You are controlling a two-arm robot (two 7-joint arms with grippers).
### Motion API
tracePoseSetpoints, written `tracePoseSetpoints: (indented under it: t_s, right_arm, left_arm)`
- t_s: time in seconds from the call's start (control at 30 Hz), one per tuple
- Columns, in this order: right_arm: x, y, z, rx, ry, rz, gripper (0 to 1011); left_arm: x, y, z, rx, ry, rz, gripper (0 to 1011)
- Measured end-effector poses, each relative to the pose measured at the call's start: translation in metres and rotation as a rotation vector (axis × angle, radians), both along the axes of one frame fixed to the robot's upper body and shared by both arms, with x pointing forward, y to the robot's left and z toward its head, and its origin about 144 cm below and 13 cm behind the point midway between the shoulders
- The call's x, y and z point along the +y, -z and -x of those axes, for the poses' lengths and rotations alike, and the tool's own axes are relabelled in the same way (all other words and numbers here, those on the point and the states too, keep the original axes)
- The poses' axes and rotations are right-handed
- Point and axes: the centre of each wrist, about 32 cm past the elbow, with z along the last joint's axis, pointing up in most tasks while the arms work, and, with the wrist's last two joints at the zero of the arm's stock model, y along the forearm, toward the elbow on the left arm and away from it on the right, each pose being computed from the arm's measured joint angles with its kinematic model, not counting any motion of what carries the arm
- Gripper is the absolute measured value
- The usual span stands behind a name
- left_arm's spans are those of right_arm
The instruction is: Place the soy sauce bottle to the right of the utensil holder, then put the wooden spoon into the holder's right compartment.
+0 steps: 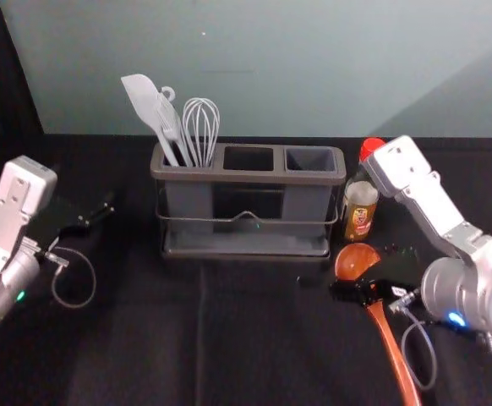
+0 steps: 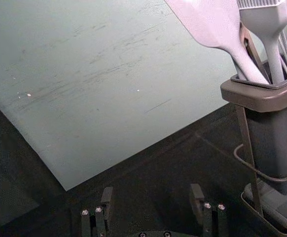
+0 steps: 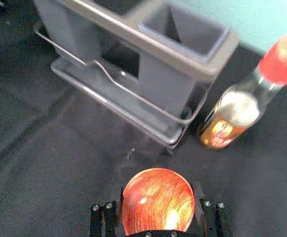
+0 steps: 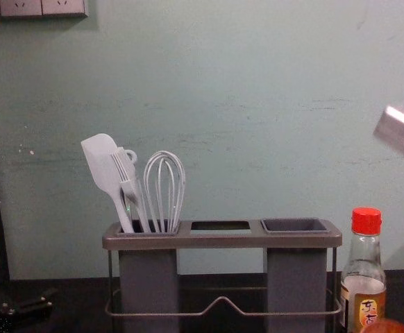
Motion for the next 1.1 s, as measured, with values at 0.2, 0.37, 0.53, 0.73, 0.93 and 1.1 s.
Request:
tracePoseSetpoints:
  t_s: [0.2,0.37,0.53,0.73,0.93,1.1]
  right_arm:
    - [-0.001,-0.008,0.028,-0.187,-0.051,0.042,840]
    - [-0.006,-0.005,0.046,-0.373,-0.073,0.029,840]
    - [-0.015,0.003,0.056,-0.518,-0.125,-0.026,840]
    - [-0.020,0.019,0.066,-0.709,-0.193,-0.038,840]
    - [-0.024,0.037,0.069,-0.832,-0.239,-0.053,840]
    - [-0.024,0.039,0.069,-0.834,-0.240,-0.053,840]
  left_arm:
    - [0.000,0.000,0.000,0.000,0.000,0.000,1000]
    - [0.000,0.000,0.000,0.000,0.000,0.000,1000]
    - [0.000,0.000,0.000,0.000,0.000,0.000,1000]
    - [0.000,0.000,0.000,0.000,0.000,0.000,1000]
    - [0.000,0.000,0.000,0.000,0.000,0.000,1000]
    - [0.000,0.000,0.000,0.000,0.000,0.000,1000]
